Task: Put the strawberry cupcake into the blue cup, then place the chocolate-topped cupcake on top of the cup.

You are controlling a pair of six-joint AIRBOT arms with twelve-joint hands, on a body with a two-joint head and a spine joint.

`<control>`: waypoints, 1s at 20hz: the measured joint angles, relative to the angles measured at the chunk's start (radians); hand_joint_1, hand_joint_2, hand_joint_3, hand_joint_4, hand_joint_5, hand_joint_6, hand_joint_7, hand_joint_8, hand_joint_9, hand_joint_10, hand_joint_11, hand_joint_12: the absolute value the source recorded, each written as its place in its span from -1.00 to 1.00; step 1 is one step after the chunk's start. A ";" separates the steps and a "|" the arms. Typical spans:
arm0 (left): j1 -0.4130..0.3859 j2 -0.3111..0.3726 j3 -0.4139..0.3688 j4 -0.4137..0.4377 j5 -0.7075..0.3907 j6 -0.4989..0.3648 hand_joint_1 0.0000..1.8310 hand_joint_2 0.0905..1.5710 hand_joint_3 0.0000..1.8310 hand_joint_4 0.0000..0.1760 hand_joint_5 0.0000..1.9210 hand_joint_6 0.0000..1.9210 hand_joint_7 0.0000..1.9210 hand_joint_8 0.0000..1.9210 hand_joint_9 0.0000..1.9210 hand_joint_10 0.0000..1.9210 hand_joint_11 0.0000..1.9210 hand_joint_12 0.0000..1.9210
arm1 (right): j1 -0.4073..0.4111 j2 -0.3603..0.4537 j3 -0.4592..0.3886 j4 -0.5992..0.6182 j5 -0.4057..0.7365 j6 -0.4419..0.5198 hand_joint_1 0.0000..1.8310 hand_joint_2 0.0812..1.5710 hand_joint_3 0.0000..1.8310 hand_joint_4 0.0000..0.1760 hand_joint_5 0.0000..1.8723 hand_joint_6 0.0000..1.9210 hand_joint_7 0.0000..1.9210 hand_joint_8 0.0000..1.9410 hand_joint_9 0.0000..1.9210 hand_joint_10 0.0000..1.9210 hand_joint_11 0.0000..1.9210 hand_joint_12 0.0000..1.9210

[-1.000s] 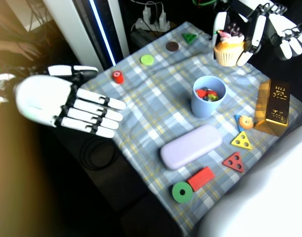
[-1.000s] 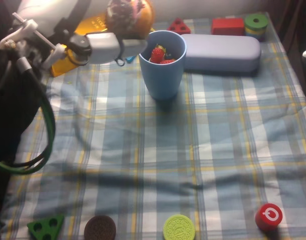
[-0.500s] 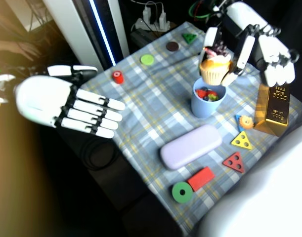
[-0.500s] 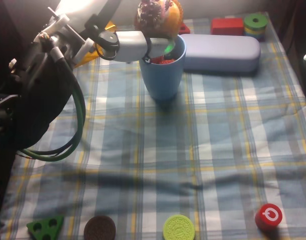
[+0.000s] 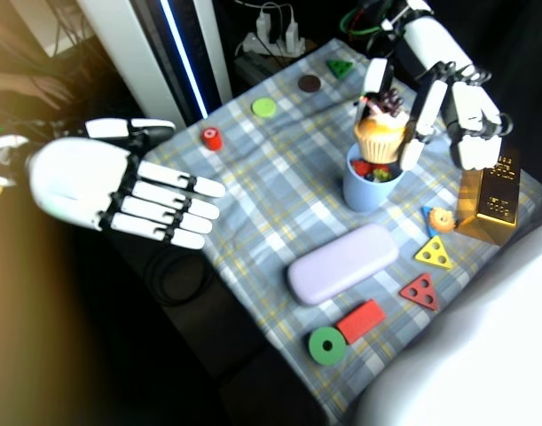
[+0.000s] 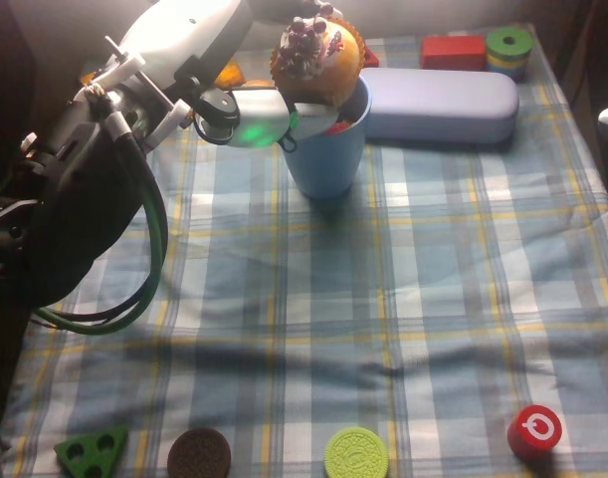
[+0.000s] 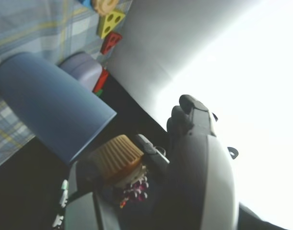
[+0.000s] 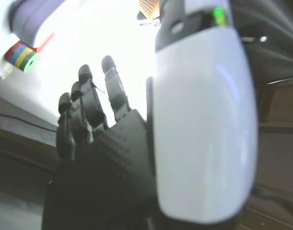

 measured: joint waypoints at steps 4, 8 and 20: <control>0.000 0.003 0.000 0.003 0.002 0.000 0.07 0.20 -1.00 1.00 -0.15 -1.00 -0.74 -1.00 -0.78 -1.00 -0.93 -0.65 | 0.000 0.000 0.000 0.005 0.001 0.008 -0.89 0.25 -1.00 -0.89 -0.94 -1.00 -0.82 -1.00 -0.94 -1.00 -1.00 -0.99; 0.000 0.008 -0.003 0.002 0.005 0.000 0.01 0.18 -1.00 1.00 -0.19 -1.00 -0.75 -1.00 -0.79 -1.00 -0.93 -0.66 | -0.008 -0.007 0.005 0.006 0.003 0.013 -0.89 0.26 -1.00 -0.93 -0.95 -1.00 -0.83 -1.00 -0.94 -1.00 -1.00 -0.98; -0.002 0.027 -0.015 0.018 0.005 0.000 0.10 0.10 -1.00 1.00 -0.20 -1.00 -0.76 -1.00 -0.81 -1.00 -0.95 -0.67 | -0.011 -0.015 0.014 0.005 0.004 0.032 -0.89 0.26 -1.00 -0.70 -0.95 -1.00 -0.85 -1.00 -0.95 -1.00 -0.96 -0.97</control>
